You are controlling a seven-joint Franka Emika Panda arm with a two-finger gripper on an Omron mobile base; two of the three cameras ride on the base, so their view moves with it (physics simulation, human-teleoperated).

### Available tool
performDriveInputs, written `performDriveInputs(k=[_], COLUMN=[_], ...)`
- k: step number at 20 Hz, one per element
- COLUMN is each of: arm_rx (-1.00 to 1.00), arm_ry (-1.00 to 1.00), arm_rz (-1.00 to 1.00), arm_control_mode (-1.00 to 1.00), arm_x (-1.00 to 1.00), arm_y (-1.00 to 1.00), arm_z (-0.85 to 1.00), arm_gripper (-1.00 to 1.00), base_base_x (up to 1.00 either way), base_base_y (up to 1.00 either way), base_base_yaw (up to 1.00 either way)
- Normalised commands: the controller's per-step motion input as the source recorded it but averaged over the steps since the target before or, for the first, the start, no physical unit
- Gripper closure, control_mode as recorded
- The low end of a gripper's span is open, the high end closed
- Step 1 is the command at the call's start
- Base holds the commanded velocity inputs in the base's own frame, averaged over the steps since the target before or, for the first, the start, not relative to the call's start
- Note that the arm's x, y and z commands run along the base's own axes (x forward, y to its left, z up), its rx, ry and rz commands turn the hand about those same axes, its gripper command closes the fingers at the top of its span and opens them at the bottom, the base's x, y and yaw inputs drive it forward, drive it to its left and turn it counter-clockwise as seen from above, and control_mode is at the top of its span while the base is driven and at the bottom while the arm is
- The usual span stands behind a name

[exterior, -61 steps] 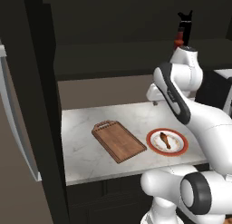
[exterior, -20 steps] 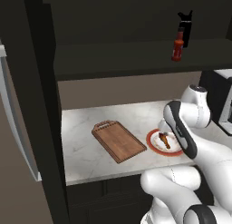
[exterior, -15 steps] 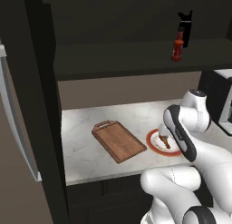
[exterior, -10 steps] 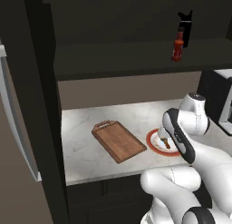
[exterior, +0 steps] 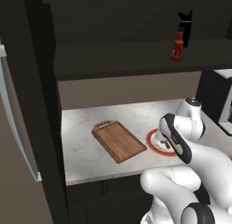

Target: Pick the chicken drumstick from the plate and place it on the cutting board. Then pick the condiment bottle from the cabinet and place it next to the cutting board.

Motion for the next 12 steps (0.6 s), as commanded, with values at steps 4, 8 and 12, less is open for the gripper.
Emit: performDriveInputs(k=[4,8,12], arm_rx=[0.0,0.0,0.0], arm_ry=[0.0,-0.01,0.0], arm_rz=[0.0,0.0,0.0], arm_control_mode=[-1.0,-1.0,-1.0], arm_x=[0.25,0.23,0.2], arm_y=[0.0,-0.03,-0.11], arm_z=[-0.17,-0.18,-0.2], arm_gripper=[-1.0,-1.0,-1.0], base_base_x=[0.0,0.0,0.0], base_base_y=[0.0,0.0,0.0], base_base_yaw=[0.0,0.0,0.0])
